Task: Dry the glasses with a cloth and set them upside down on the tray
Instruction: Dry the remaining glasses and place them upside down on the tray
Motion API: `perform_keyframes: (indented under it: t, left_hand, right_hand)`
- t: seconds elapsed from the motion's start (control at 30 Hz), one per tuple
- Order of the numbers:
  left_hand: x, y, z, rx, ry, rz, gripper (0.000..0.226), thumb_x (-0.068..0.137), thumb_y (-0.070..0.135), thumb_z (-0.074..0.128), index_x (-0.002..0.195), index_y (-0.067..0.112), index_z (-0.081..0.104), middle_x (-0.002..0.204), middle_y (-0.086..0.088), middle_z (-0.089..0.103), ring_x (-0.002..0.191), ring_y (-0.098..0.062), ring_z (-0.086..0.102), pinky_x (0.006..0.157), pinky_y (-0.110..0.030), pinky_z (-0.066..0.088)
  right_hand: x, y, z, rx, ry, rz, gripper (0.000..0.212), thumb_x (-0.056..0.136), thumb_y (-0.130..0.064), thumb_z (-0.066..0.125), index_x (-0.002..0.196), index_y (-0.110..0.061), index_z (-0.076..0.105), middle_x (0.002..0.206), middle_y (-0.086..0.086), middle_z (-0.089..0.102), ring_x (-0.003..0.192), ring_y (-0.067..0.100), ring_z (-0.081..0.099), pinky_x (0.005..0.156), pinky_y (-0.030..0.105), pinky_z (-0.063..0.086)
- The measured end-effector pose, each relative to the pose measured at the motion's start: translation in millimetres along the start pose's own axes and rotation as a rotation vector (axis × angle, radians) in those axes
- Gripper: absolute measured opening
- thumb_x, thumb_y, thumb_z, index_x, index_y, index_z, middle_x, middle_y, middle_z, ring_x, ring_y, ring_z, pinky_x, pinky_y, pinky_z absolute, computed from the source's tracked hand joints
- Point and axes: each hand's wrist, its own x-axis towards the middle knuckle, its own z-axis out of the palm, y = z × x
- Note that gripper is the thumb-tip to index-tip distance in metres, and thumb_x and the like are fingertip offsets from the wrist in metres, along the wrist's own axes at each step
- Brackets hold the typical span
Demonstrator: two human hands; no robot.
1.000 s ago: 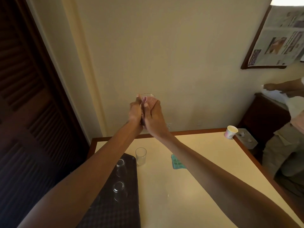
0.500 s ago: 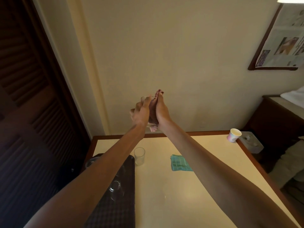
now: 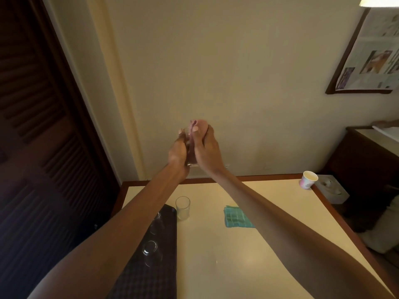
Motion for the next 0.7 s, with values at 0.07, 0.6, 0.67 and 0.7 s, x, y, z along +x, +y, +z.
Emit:
perform_keyframes:
  t: [0.07,0.6,0.67,0.7]
  left_hand:
    - [-3.9,-1.0,4.3,0.022,-0.008,0.039,0.056,0.108,0.056,0.032,0.118,0.022,0.076,0.114,-0.009,0.077,0.109,-0.026,0.073,0.101,-0.05,0.057]
    - [5.4,16.9,8.6,0.006,0.12,0.06,0.058,0.105,0.061,0.036,0.131,0.015,0.06,0.12,-0.009,0.071,0.111,-0.026,0.068,0.088,-0.042,0.059]
    - [-1.2,17.0,9.1,0.036,0.116,0.051,0.055,0.109,0.055,0.032,0.127,0.015,0.064,0.117,-0.009,0.072,0.111,-0.027,0.068,0.096,-0.047,0.057]
    - [-3.8,15.7,9.8,0.057,0.104,0.054,0.055,0.109,0.054,0.031,0.125,0.015,0.065,0.113,-0.009,0.072,0.109,-0.027,0.069,0.097,-0.047,0.057]
  right_hand:
    - [10.9,-6.7,-7.4,0.117,-0.02,0.182,0.054,0.104,-0.054,0.033,0.12,-0.009,0.059,0.094,0.004,0.069,0.074,0.01,0.068,0.062,0.021,0.054]
    - [-11.4,-17.0,4.2,0.0,-0.055,-0.008,0.034,0.107,-0.042,0.036,0.125,-0.015,0.043,0.104,0.001,0.062,0.089,0.013,0.066,0.074,0.025,0.059]
    - [-3.1,-22.0,1.1,-0.001,-0.019,0.019,0.042,0.106,-0.046,0.037,0.129,-0.011,0.043,0.103,0.003,0.063,0.089,0.017,0.067,0.069,0.023,0.058]
    - [3.1,-24.2,-0.2,0.019,-0.006,0.115,0.047,0.105,-0.049,0.037,0.128,-0.009,0.046,0.098,0.001,0.063,0.085,0.016,0.068,0.063,0.019,0.055]
